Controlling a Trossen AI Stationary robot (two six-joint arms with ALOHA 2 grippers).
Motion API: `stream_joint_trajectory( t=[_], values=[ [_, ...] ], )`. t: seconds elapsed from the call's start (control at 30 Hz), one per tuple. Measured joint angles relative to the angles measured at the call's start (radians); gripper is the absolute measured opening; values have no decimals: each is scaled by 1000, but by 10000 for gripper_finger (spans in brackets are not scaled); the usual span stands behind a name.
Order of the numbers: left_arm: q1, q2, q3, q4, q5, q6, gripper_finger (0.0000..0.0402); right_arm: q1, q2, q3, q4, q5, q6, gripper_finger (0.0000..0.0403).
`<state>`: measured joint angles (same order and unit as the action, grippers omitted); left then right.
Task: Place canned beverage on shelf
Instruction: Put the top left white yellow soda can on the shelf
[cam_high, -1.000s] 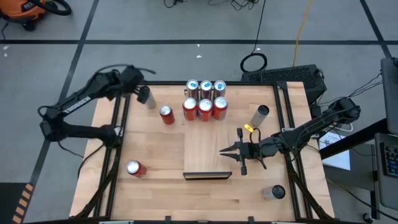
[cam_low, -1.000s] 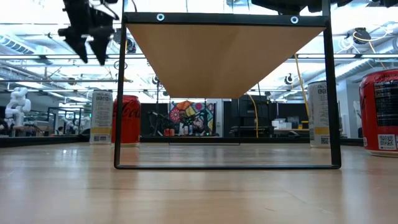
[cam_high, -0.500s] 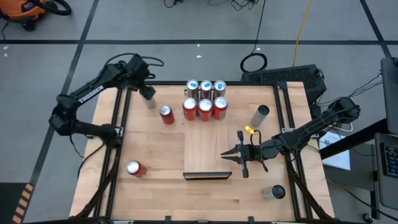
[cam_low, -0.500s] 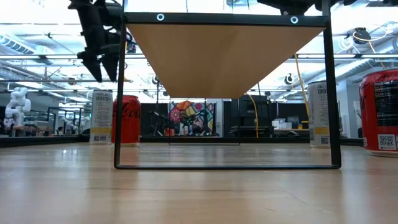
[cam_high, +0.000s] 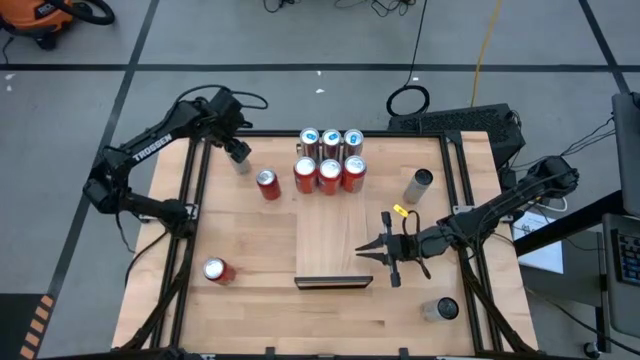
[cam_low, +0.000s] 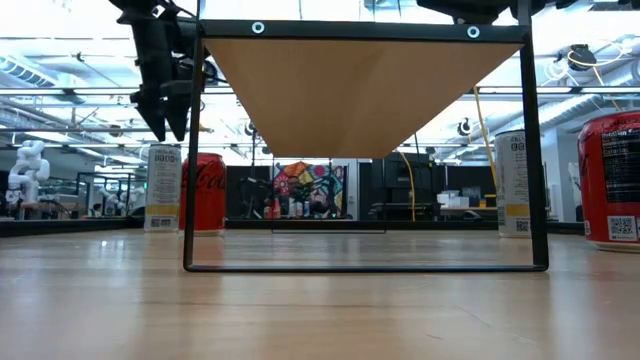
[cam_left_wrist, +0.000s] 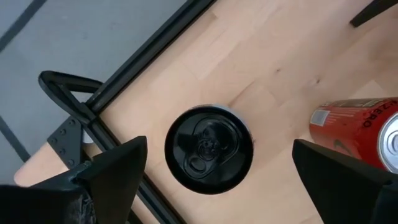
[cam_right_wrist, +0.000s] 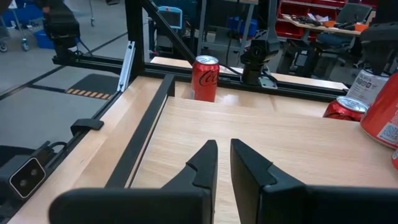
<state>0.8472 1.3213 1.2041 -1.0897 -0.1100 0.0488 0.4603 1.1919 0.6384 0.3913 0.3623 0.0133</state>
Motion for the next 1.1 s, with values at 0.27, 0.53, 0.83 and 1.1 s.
stream_joint_trajectory(
  t=[0.27, 0.53, 0.83, 1.1],
  values=[
    [53, 53, 0, -3, 67, 45, 393, 0, 0, 0, -9, 0, 4, 22],
    [57, 121, 0, -21, 76, 36, 393, 0, 0, 0, -8, 0, 5, 22],
    [57, 132, 0, -54, 70, 2, 369, 0, 0, 0, -8, 0, 5, 22],
    [57, 132, 0, -55, 48, -15, 292, 0, 0, 0, -8, 0, 5, 22]
  ],
)
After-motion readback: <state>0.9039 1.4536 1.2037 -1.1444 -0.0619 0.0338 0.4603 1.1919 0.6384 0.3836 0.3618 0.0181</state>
